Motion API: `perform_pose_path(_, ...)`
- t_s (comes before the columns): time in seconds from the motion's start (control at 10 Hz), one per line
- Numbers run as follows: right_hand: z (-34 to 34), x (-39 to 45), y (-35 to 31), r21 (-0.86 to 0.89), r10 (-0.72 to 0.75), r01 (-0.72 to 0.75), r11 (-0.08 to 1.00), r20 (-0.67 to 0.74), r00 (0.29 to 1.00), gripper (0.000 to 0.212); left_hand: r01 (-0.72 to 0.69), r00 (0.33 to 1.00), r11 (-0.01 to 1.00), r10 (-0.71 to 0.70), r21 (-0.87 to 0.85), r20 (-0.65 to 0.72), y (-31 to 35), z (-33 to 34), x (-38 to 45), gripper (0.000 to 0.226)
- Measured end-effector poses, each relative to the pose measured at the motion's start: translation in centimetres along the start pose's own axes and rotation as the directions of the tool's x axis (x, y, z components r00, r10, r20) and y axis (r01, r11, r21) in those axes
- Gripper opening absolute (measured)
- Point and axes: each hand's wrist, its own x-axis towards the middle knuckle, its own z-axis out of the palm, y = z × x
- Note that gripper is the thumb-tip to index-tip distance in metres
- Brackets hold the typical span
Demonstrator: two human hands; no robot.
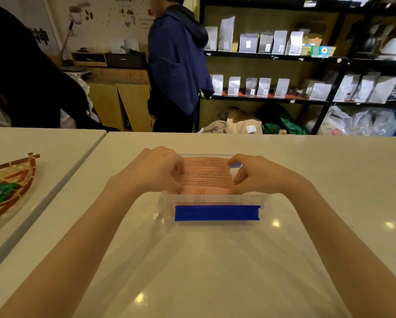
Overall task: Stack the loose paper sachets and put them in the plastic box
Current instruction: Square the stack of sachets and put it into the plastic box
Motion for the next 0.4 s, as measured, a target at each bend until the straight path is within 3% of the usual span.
perform_pose_path(0.2, -2.8, -3.6, -0.5, -0.044, 0.047, -0.051, 0.998, -0.088, 0.995, 0.062, -0.019, 0.999, 0.996, 0.022, -0.087, 0.027, 1.0, -0.5, -0.4, 0.033)
perform_pose_path(0.3, -5.5, -8.1, -1.3, -0.037, -0.068, 0.06, 0.998, -0.321, 0.945, 0.053, -0.09, 0.994, 0.974, 0.075, -0.206, -0.077, 1.0, -1.5, -0.9, 0.026)
perform_pose_path(0.4, -7.8, -14.5, -2.5, -0.03, -0.256, 0.292, 0.956, -0.569, 0.781, 0.043, -0.196, 0.961, 0.931, 0.119, -0.308, -0.25, 1.4, -4.3, -1.2, 0.021)
